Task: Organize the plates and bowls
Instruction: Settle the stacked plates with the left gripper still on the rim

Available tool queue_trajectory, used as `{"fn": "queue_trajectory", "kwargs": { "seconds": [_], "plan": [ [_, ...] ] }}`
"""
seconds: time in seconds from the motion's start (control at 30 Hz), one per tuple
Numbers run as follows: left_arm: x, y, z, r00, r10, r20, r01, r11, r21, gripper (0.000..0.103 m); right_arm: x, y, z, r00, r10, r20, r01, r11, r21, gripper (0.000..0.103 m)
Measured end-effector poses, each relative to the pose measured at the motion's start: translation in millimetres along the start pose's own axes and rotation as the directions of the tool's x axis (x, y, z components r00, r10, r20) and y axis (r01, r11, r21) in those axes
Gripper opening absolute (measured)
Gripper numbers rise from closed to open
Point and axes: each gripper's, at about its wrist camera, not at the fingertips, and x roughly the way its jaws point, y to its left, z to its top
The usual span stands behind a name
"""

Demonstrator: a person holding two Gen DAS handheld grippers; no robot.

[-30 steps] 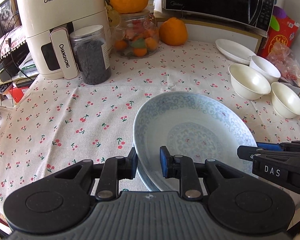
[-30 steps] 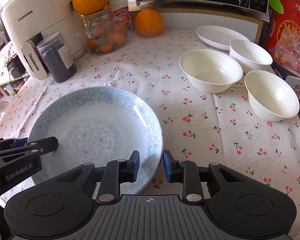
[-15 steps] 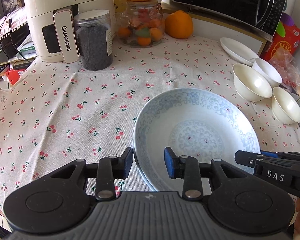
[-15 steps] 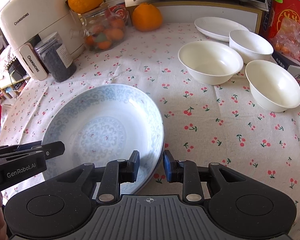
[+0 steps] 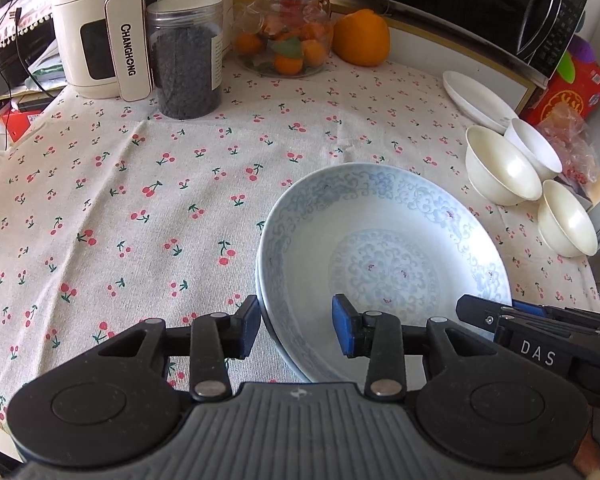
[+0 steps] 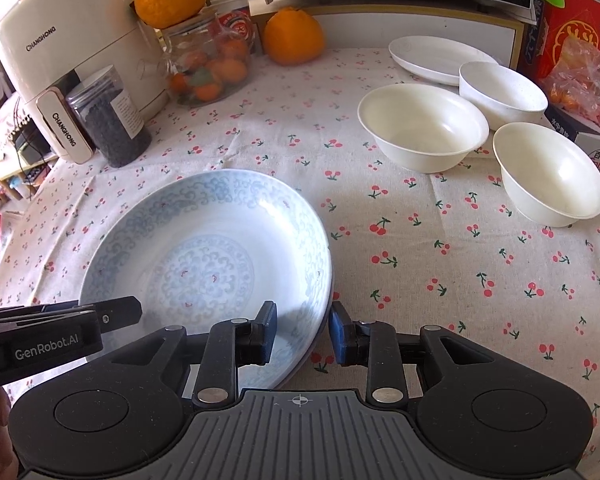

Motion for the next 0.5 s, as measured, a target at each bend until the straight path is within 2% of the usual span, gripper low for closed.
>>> {"fn": "queue_trajectory", "kwargs": {
  "seconds": [0.13,0.37,0.5],
  "plan": [
    [6,3,9,1.0,-0.006,0.003,0.006,0.999,-0.049,0.035,9,4,8,1.0,-0.011,0.021,0.011,1.0,-0.009,0.034],
    [10,5,13,1.0,-0.006,0.014,0.007,0.998,-0.06,0.035,15,4,16,1.0,-0.012,0.026,0.013,1.0,-0.004,0.035],
    [7,11,15,1.0,-0.018,0.001,0.018,0.997,-0.075,0.037,5,0,17,1.0,-0.002,0.028,0.002,1.0,0.0,0.034]
  ]
}}
